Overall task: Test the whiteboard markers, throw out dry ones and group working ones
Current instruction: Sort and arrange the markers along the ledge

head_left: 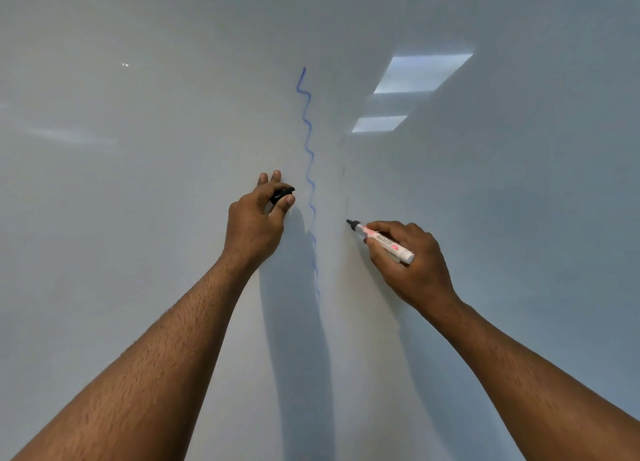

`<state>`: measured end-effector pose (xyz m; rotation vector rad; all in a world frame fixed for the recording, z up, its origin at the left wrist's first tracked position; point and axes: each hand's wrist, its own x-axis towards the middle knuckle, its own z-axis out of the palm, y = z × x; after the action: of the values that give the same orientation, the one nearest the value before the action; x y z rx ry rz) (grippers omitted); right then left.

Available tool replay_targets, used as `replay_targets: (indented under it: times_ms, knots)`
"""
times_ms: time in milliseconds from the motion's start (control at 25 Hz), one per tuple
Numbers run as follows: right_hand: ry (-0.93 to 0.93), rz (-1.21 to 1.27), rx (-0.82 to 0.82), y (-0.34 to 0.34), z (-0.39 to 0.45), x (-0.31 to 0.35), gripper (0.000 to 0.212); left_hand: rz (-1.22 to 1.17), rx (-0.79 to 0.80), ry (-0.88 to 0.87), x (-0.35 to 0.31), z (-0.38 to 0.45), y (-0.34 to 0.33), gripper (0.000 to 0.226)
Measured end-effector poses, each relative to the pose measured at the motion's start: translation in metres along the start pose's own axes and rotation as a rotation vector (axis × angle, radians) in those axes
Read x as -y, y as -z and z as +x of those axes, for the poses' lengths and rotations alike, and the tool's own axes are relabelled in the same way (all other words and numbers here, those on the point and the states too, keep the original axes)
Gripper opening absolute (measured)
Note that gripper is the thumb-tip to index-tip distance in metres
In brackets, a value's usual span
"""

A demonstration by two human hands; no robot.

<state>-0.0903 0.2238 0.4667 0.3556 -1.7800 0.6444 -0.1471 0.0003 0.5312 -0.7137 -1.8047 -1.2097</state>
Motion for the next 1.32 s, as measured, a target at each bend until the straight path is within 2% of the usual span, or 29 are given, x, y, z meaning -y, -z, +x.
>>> replay_targets:
  times_ms: [280, 440, 560, 680, 840, 960, 1160, 1320]
  knots:
    - [-0.035, -0.042, 0.094, -0.009, -0.082, -0.017, 0.035, -0.027, 0.054, 0.057, 0.041, -0.101, -0.021, 0.02]
    - [-0.052, -0.057, 0.15, -0.007, -0.101, -0.012, 0.036, -0.007, 0.033, 0.061, 0.05, -0.127, -0.025, 0.023]
    - [-0.072, 0.068, 0.002, 0.002, -0.049, 0.003, 0.021, 0.102, -0.026, -0.048, 0.045, -0.105, -0.016, 0.026]
    - [0.007, 0.134, -0.108, 0.018, 0.036, 0.029, 0.016, 0.218, -0.059, -0.19, 0.028, -0.048, -0.004, 0.018]
    - [0.085, 0.108, -0.174, 0.034, 0.138, 0.054, 0.011, 0.167, -0.09, -0.168, -0.013, 0.029, 0.008, 0.015]
    - [0.079, 0.066, -0.155, 0.031, 0.192, 0.062, 0.015, 0.157, -0.067, -0.133, -0.029, 0.054, 0.003, 0.018]
    - [0.076, 0.037, -0.18, 0.032, 0.227, 0.064, 0.017, 0.18, -0.087, -0.106, -0.03, 0.058, -0.002, 0.02]
    - [0.089, -0.034, -0.129, 0.04, 0.196, 0.053, 0.016, 0.195, -0.083, -0.11, -0.029, 0.059, -0.001, 0.021]
